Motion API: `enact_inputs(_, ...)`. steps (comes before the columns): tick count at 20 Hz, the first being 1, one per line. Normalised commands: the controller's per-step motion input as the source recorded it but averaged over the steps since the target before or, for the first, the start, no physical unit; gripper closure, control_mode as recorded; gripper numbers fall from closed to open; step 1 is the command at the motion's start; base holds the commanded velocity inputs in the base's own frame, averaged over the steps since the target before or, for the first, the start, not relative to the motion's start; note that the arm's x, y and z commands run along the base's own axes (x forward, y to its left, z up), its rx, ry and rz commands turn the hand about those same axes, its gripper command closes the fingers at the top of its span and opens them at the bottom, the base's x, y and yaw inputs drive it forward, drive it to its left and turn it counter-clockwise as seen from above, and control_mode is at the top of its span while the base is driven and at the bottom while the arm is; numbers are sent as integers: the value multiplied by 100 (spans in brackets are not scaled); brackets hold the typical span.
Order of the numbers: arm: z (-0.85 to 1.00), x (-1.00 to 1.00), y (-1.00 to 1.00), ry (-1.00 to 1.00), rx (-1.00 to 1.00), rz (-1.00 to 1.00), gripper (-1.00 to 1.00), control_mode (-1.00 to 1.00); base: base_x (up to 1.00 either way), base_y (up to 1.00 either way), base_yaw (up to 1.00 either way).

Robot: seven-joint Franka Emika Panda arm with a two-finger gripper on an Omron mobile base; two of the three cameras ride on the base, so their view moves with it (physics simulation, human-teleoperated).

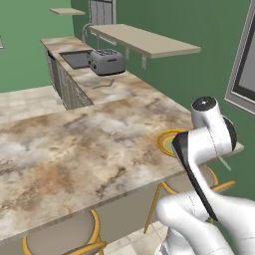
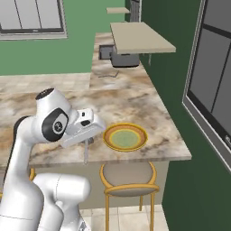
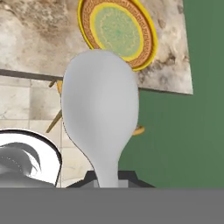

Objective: Take the fork and place it on the left side of the plate. Then take the spoon and place it on the right side of the plate. Make sure they're directly next to the plate.

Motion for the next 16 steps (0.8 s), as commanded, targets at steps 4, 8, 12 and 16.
enact_inputs(4,0,38,-69,2,9,-2,100,-100,0,0,0)
enact_inputs(8,0,53,-50,3,7,0,100,-100,0,0,0)
enact_inputs(12,0,54,-52,0,7,0,100,-100,0,0,0)
enact_inputs(16,0,54,-52,0,9,0,100,-100,0,0,0)
